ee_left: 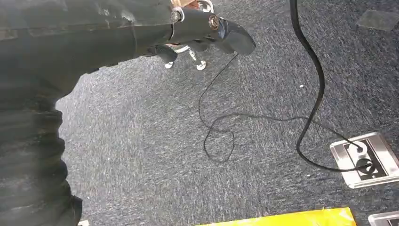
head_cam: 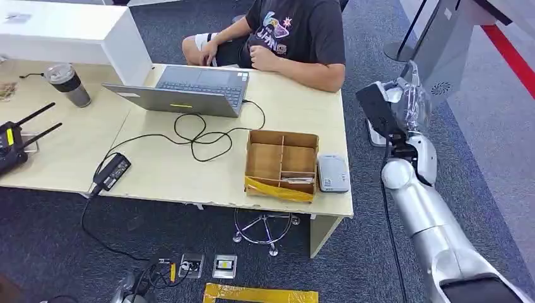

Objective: Pass the card to the sensor for recognition and then transmit it.

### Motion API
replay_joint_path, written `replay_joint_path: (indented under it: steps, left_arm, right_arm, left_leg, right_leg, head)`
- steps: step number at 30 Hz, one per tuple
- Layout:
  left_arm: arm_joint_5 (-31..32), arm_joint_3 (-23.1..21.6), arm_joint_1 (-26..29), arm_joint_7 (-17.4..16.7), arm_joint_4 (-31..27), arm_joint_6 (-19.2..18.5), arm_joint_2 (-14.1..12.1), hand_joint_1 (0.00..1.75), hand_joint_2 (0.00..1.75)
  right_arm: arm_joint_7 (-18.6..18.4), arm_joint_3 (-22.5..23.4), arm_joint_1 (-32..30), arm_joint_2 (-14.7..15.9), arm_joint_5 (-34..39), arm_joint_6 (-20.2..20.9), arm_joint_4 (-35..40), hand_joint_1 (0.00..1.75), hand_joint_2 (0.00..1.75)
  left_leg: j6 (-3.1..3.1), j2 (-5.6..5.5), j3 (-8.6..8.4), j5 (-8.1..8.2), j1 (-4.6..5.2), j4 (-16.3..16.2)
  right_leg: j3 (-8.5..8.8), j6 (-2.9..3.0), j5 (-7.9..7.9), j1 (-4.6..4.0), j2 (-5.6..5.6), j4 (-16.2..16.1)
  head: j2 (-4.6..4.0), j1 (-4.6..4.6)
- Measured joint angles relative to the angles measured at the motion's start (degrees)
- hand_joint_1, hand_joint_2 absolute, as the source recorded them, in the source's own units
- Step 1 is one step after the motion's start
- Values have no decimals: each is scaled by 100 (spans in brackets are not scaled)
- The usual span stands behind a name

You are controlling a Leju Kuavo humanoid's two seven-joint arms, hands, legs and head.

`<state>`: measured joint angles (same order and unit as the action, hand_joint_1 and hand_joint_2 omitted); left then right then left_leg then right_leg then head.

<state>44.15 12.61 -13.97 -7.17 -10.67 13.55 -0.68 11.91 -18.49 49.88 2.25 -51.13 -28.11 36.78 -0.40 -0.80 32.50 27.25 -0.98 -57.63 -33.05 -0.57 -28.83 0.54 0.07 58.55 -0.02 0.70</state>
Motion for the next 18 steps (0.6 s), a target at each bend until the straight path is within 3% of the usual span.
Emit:
replay_joint_path:
  steps: [5, 10, 16, 18]
  left_arm:
    - [7, 0, -6, 0, 0, -2, 11, 0, 175]
    - [-7, 0, -70, 13, 0, -4, 39, 0, 175]
    - [-55, 0, -203, 46, 0, -7, 105, 0, 175]
    - [-76, 0, -213, 61, 0, -11, 118, 0, 175]
  right_arm:
    - [140, 15, 365, -85, 103, 578, 486, 175, 175]
    - [267, -48, 915, -370, -274, 934, 442, 175, 175]
    - [49, -338, 1708, -747, -806, 1228, -287, 175, 175]
    - [-183, -452, 1853, -822, -1070, 1542, -488, 175, 175]
  left_leg:
    - [0, 1, -1, 0, -1, 0]
    - [-1, -1, 3, -2, -1, 1]
    - [-2, -7, 2, -2, -2, 1]
    - [-2, -6, 2, -2, -2, 1]
  right_leg:
    - [0, 0, 0, -1, 1, 0]
    - [-2, 0, 0, -1, -2, 7]
    - [-3, 1, 0, -3, -8, 7]
    - [-3, 1, 0, -3, -6, 6]
  head:
    - [2, -2]
    - [0, 0]
    - [0, -2]
    - [0, -2]
